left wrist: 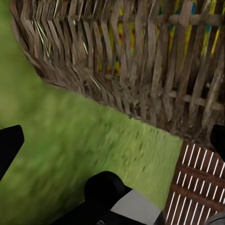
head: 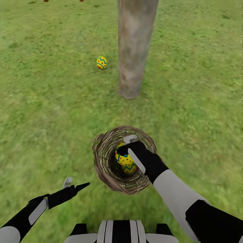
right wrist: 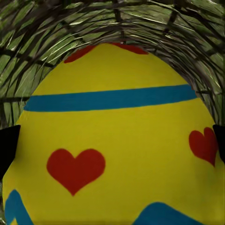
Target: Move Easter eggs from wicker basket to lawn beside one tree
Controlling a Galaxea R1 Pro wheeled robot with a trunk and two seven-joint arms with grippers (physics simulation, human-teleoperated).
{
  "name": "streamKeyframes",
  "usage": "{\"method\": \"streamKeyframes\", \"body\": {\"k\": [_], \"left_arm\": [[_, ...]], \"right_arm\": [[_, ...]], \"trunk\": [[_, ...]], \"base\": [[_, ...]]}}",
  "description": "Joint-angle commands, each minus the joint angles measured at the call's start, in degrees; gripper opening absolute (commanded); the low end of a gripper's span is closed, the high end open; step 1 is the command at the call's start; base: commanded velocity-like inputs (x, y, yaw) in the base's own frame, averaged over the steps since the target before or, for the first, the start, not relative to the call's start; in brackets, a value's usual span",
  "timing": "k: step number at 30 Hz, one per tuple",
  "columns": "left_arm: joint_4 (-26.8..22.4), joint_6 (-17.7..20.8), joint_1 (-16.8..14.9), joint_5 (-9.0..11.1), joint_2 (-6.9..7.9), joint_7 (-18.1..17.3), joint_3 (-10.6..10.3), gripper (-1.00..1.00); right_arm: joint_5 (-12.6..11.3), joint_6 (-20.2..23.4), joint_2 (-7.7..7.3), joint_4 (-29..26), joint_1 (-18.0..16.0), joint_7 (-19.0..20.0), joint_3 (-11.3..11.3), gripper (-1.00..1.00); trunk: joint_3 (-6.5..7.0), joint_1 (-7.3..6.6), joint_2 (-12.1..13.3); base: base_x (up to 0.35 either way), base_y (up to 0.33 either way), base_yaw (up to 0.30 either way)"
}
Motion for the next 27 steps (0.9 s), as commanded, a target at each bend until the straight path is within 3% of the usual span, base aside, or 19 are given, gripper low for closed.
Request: {"method": "streamKeyframes", "body": {"k": [1, 11, 16, 23, 27], "left_arm": [[-0.10, 0.54, -0.03, 0.54, 0.09, -0.02, -0.28, 1.00], [-0.33, 0.54, -0.03, 0.52, 0.16, -0.02, -0.22, 1.00], [-0.34, 0.54, -0.03, 0.52, 0.07, -0.02, -0.55, 1.00], [-0.34, 0.54, -0.03, 0.52, -0.27, -0.02, -0.83, 1.00], [-0.34, 0.54, -0.03, 0.52, -0.13, -0.02, -0.82, 1.00]], "right_arm": [[-0.60, 0.16, -0.02, -0.07, -0.04, -0.53, 0.15, -1.00], [-0.86, 1.23, -0.04, 0.19, -0.04, -0.33, 0.01, -1.00], [-0.94, 5.01, -0.11, -0.06, -0.04, -0.36, -0.11, -1.00], [-0.89, 5.63, 0.02, -0.22, -0.04, -0.41, -0.32, -1.00], [-0.83, 13.51, -0.02, -8.45, -0.04, -0.41, -2.82, -1.00]], "trunk": [[0.25, -0.23, 0.40], [2.88, -2.42, 4.41], [3.94, -3.52, 6.42], [5.21, -5.06, 9.23], [5.92, -5.94, 10.83]], "base": [[0.000, 0.000, 0.000], [-0.216, 0.000, 0.000], [-0.149, 0.000, 0.000], [-0.016, 0.000, 0.000], [0.000, 0.000, 0.000]]}}
